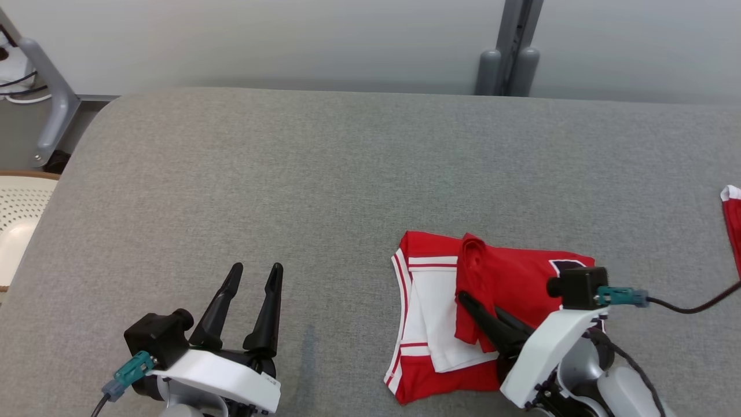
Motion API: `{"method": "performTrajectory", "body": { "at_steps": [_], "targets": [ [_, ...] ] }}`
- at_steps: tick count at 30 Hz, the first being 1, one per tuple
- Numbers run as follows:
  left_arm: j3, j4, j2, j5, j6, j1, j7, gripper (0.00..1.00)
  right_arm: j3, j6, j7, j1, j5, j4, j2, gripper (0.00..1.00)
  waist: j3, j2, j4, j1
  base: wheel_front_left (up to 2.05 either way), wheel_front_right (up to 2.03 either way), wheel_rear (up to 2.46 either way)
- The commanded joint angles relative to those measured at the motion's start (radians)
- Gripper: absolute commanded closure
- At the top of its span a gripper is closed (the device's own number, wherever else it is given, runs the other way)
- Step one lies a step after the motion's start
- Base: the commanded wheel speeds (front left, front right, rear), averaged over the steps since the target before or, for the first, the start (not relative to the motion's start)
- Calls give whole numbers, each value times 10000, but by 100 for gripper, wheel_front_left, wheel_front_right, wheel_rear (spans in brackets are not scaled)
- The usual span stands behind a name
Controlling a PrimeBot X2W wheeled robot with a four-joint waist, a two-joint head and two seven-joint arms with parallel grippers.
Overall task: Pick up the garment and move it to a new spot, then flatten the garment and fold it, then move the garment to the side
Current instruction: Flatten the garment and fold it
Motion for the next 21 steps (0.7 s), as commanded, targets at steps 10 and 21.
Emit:
{"method": "performTrajectory", "body": {
  "at_steps": [10, 21],
  "targets": [
    [-69, 185, -85, 67, -99, -232, -98, 0, 285, 5, -304, -767, -690, 1402, 529, 100, -103, 0, 267, 0, 0, 0, 0],
    [-115, 297, -122, 83, -145, -274, -121, 0, 870, 5, -383, -1361, -1515, 2374, 907, 0, -98, 0, 153, 0, 0, 0, 0]
  ]
}}
